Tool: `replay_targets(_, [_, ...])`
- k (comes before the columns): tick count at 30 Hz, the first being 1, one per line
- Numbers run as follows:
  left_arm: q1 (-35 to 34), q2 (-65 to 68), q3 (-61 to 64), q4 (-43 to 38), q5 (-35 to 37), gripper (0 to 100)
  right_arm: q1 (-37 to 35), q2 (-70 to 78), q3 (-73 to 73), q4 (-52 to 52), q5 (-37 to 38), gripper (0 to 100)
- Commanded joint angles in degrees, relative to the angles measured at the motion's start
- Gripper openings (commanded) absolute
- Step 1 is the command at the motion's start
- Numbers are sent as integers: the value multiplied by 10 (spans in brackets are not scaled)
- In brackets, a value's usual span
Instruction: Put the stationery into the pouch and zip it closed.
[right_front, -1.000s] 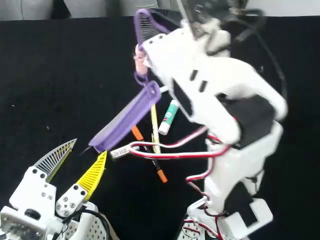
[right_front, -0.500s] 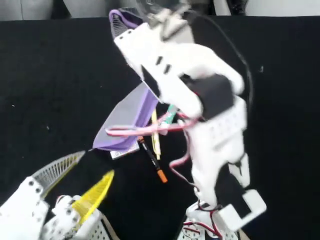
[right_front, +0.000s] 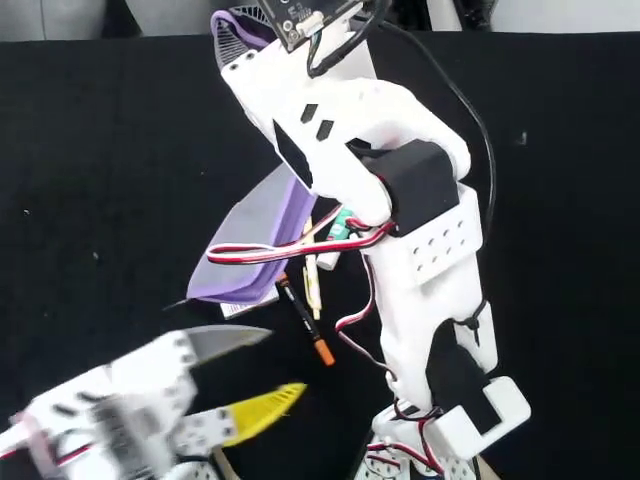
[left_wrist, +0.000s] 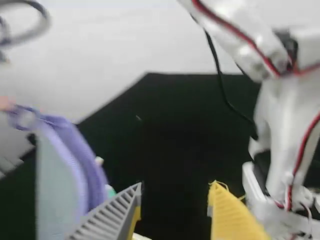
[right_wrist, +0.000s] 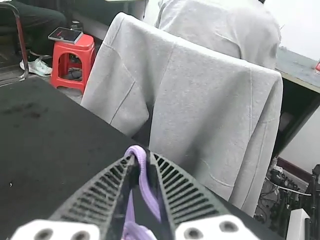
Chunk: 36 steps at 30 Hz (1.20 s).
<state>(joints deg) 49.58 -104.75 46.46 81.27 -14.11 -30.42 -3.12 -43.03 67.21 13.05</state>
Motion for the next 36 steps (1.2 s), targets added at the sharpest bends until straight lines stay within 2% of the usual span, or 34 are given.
replay_targets(1, [58, 4, 110, -66, 4, 220, -11, -6, -5, -12, 4, 10])
replay_targets(4, [61, 4, 204, -128, 4, 219, -18, -7, -5, -9, 4, 10])
replay_targets(7, [13, 4, 286, -193, 3, 217, -29, -7, -6, 3, 7, 10])
replay_targets(10, [-110, 3, 316, -236, 1, 219, -29, -12, -30, 30, 8, 10])
replay_targets(15, [-347, 3, 284, -264, -22, 220, -29, -24, -82, 91, 9, 10])
replay_targets(18, [-429, 3, 256, -263, -21, 217, -29, -27, -104, 113, 9, 10])
replay_targets(24, [-525, 3, 218, -266, -20, 216, -30, -27, -117, 131, 10, 10])
replay_targets(27, [-560, 3, 218, -294, -19, 216, -51, -28, -128, 145, 10, 10])
replay_targets(36, [-568, 2, 198, -298, 65, 216, -137, -28, -251, 265, 10, 10])
